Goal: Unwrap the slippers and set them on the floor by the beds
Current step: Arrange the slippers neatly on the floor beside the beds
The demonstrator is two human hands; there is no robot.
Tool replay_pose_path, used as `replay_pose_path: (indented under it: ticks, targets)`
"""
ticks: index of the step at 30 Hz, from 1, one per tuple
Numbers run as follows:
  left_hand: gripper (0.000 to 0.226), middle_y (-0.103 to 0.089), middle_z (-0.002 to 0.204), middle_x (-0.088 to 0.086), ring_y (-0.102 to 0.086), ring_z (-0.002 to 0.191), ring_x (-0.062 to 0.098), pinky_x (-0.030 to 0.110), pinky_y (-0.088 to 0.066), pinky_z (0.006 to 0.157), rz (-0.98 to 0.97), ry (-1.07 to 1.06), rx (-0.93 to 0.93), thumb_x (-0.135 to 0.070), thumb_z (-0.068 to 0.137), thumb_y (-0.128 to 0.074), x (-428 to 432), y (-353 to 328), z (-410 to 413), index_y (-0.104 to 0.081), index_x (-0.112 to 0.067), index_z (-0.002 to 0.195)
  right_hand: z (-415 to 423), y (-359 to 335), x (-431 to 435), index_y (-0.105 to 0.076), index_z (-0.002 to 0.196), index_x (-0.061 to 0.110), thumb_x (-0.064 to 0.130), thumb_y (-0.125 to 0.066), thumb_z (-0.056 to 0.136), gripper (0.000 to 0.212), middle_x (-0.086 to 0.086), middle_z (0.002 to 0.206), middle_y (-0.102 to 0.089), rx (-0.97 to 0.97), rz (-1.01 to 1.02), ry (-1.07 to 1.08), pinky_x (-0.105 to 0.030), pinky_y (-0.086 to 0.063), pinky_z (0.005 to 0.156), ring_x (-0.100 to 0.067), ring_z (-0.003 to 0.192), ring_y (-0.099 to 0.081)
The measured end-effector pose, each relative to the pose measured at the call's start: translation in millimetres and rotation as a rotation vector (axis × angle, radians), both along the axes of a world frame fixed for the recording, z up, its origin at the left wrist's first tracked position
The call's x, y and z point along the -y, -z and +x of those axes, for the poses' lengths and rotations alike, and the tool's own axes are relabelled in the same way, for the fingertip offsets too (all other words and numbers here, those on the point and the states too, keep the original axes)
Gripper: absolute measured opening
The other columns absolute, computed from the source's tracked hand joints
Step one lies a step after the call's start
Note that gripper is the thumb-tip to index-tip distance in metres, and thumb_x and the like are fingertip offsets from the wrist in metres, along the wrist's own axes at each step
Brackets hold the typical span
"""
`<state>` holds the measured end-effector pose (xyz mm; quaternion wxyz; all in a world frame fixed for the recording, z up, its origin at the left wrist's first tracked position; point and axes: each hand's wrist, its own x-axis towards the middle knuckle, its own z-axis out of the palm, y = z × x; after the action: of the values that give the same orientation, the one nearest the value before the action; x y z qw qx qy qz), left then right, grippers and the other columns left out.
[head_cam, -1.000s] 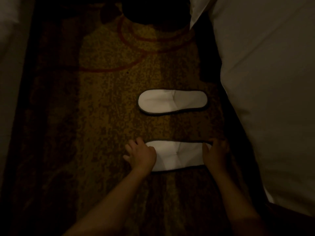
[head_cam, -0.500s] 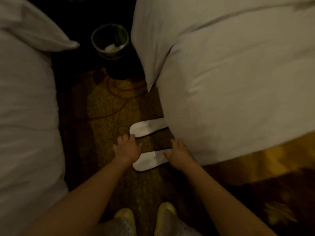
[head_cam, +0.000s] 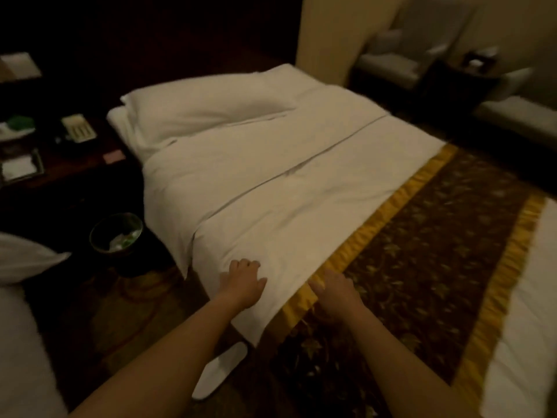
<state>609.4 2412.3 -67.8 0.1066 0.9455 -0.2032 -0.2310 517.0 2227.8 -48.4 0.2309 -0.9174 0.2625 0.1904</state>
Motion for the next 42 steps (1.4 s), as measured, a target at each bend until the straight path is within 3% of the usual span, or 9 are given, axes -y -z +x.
replay_pose_path:
  ticks: [10,17,24,30,42]
  targets:
    - [0.051,-0.038,0.143,0.010,-0.032,0.131,0.031,0.049,-0.036,0.101,0.021,0.435,0.150,-0.045,0.095,-0.035,112,-108,-101,-0.034,-0.017,0.138,-176,-92,65,-0.023,0.144,0.015,0.060,-0.029,0.091,0.069,-0.015,0.147,-0.032,0.018,-0.069,0.439,-0.049,-0.033,0.107,-0.036,0.135,-0.028]
    - [0.055,-0.032,0.147,0.010,-0.025,0.136,0.032,0.052,-0.028,0.107,0.005,0.730,0.124,-0.049,0.094,-0.034,222,-139,-231,-0.030,-0.019,0.141,-327,-125,117,-0.029,0.141,0.013,0.059,-0.032,0.091,0.067,-0.015,0.144,-0.037,0.076,-0.124,0.645,-0.048,-0.036,0.104,-0.036,0.131,-0.035]
    - [0.054,-0.033,0.146,0.013,-0.026,0.135,0.033,0.052,-0.031,0.105,-0.049,0.916,0.183,-0.046,0.095,-0.035,338,-143,-389,-0.030,-0.017,0.141,-492,-124,204,-0.027,0.141,0.011,0.058,-0.034,0.090,0.070,-0.019,0.147,-0.033,0.069,-0.163,0.821,-0.048,-0.028,0.112,-0.037,0.135,-0.029]
    - [0.054,-0.035,0.146,0.011,-0.028,0.135,0.031,0.050,-0.031,0.105,-0.081,0.948,0.118,-0.045,0.095,-0.037,424,-124,-513,-0.031,-0.018,0.141,-615,-113,285,-0.032,0.139,0.012,0.057,-0.036,0.090,0.066,-0.018,0.144,-0.038,0.034,-0.163,0.862,-0.047,-0.029,0.110,-0.037,0.133,-0.033]
    - [0.057,-0.028,0.151,0.011,-0.021,0.139,0.034,0.053,-0.025,0.109,0.066,1.047,0.023,-0.048,0.094,-0.036,611,-84,-603,-0.029,-0.020,0.143,-722,-66,455,-0.028,0.141,0.016,0.060,-0.036,0.089,0.069,-0.017,0.148,-0.033,-0.055,-0.046,0.906,-0.050,-0.027,0.110,-0.039,0.136,-0.027]
